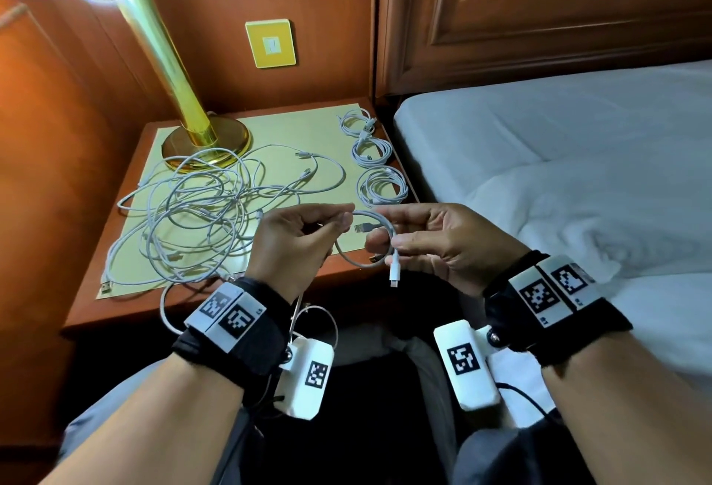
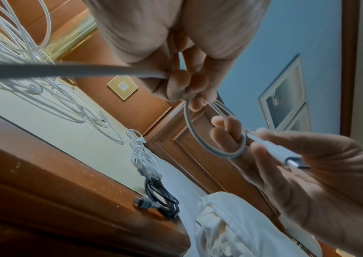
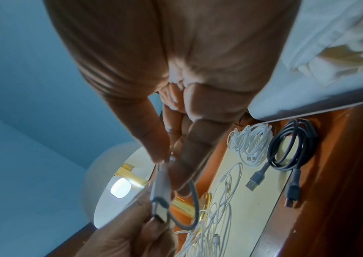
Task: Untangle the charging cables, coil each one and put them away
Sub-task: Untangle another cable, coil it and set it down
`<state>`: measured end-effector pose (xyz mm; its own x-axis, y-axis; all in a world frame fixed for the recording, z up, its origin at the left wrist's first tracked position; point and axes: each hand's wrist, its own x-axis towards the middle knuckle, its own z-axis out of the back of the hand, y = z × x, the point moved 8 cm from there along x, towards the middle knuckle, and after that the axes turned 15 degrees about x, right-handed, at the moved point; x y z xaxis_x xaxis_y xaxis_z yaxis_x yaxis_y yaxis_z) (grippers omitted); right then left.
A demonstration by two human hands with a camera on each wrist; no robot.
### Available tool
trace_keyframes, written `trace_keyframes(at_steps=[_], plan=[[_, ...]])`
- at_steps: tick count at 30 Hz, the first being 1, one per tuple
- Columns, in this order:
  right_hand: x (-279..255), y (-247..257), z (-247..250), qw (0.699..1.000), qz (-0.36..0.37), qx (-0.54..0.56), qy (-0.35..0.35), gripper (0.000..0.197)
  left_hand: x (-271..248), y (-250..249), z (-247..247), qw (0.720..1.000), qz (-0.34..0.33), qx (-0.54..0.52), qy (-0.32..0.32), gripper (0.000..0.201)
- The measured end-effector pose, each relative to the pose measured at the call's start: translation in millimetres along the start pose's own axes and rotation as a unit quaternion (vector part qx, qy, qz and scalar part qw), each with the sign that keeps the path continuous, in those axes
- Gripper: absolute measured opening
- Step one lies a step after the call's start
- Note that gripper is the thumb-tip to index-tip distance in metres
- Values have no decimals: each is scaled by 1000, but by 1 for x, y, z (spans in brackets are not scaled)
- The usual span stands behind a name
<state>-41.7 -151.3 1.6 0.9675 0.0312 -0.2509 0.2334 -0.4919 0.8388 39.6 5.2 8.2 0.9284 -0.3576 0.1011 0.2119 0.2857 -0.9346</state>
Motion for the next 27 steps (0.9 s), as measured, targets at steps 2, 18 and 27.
trace_keyframes(at_steps=[2, 18, 27], plan=[[0, 1, 1, 1000, 17, -5, -13, 42, -1, 0, -1, 1000, 12, -13, 7, 12], [6, 19, 24, 992, 73, -64, -81, 41, 2, -7, 13, 981, -90, 167, -29, 17], [5, 7, 16, 989, 39, -99, -99, 50, -7, -33, 1, 920, -258, 293, 40, 16]])
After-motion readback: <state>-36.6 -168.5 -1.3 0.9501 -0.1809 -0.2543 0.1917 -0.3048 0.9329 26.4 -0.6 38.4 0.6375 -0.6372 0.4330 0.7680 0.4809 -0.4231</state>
